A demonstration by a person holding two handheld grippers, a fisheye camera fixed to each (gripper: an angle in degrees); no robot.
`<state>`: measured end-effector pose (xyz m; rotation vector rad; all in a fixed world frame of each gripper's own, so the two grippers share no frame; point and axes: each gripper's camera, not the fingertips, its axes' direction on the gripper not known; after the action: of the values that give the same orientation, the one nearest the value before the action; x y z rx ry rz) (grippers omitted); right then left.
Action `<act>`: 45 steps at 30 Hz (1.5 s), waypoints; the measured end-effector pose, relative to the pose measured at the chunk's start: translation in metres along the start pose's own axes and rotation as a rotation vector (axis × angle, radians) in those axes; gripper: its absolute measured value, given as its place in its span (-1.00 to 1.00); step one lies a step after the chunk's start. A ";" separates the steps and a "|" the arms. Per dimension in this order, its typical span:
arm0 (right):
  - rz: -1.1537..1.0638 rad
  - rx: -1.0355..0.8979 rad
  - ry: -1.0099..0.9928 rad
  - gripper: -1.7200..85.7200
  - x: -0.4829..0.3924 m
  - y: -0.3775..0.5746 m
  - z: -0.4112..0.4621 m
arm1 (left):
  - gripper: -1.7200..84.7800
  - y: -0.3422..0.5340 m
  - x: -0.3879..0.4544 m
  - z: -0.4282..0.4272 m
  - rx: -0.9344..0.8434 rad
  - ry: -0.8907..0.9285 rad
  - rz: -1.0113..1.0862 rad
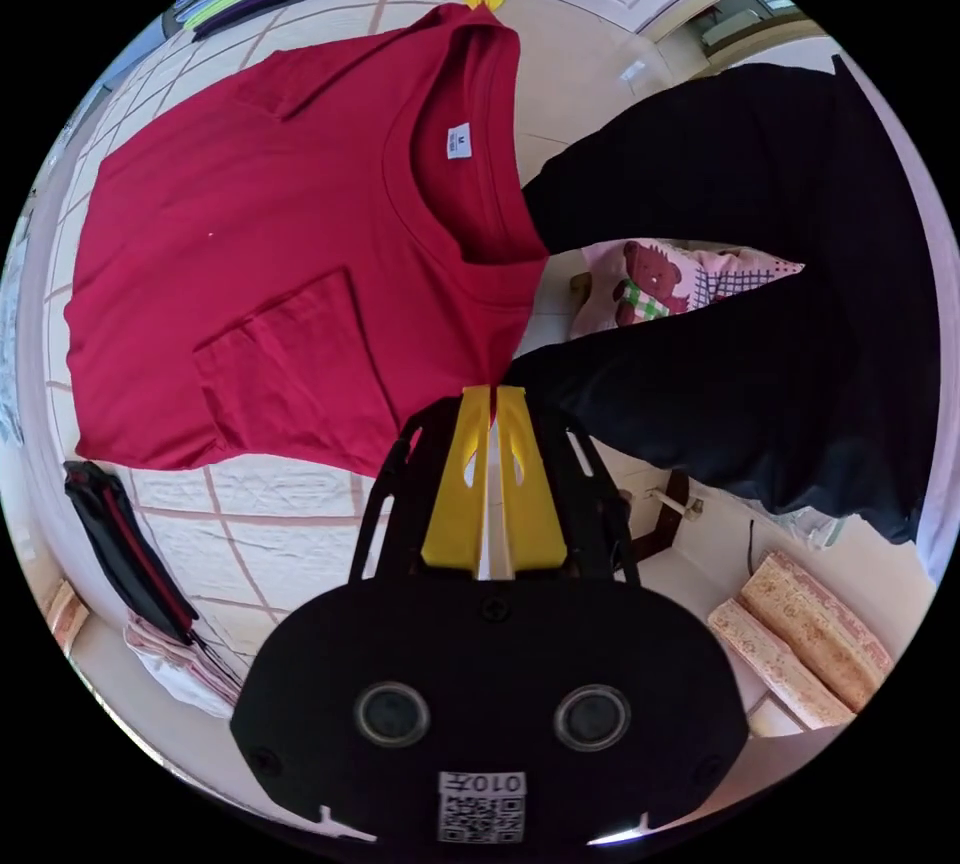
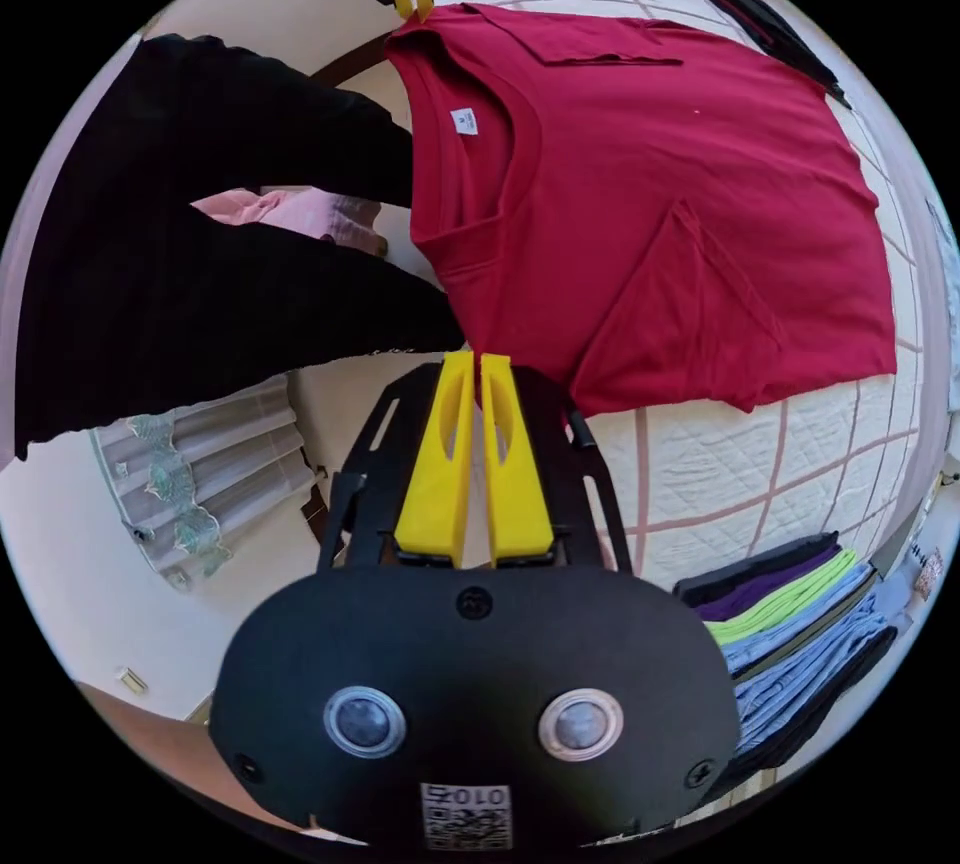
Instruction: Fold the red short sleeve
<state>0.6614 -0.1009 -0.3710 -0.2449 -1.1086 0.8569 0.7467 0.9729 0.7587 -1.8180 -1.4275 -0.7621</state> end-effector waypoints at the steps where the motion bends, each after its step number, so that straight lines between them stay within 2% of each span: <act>1: 0.004 -0.005 -0.042 -0.89 -0.006 0.003 -0.001 | -0.97 0.001 0.002 -0.002 -0.003 0.038 0.001; 5: 0.033 -0.015 -0.175 -0.89 -0.030 0.016 -0.010 | -0.96 0.005 0.015 -0.014 -0.008 0.165 -0.007; 8: 0.082 -0.008 -0.204 -0.89 -0.027 0.024 -0.022 | -0.96 0.011 0.013 -0.026 -0.011 0.222 -0.047; 12: 0.128 0.028 -0.200 -0.89 0.009 0.033 -0.046 | -0.96 0.028 -0.039 -0.048 0.006 0.329 -0.165; 16: 0.183 0.109 -0.105 -0.89 0.097 0.046 -0.102 | -0.96 0.058 -0.136 -0.099 0.111 0.400 -0.286; 21: 0.175 0.202 -0.110 -0.88 0.240 0.046 -0.155 | -0.96 0.091 -0.285 -0.160 0.173 0.409 -0.267; 25: 0.266 0.239 -0.234 -0.88 0.378 0.032 -0.153 | -0.96 0.092 -0.420 -0.165 0.063 0.333 -0.314; 28: 0.390 0.180 -0.340 -0.88 0.449 0.018 -0.118 | -0.96 0.083 -0.492 -0.143 -0.010 0.294 -0.403; 31: 0.440 0.100 -0.343 -0.88 0.475 0.010 -0.095 | -0.96 0.078 -0.524 -0.121 -0.036 0.331 -0.438; 35: 0.432 0.129 -0.375 -0.88 0.484 0.018 -0.100 | -0.96 0.091 -0.538 -0.116 -0.022 0.350 -0.462; 42: 0.546 0.138 -0.435 -0.87 0.508 0.026 -0.084 | -0.92 0.145 -0.569 -0.113 0.200 0.484 -0.659; 45: 0.630 0.203 -0.359 -0.84 0.504 0.035 -0.081 | -0.84 0.163 -0.563 -0.111 0.237 0.421 -0.756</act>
<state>0.8017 0.2993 -0.0839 -0.2819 -1.2843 1.6135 0.7775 0.5384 0.3512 -0.8381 -1.8110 -1.1927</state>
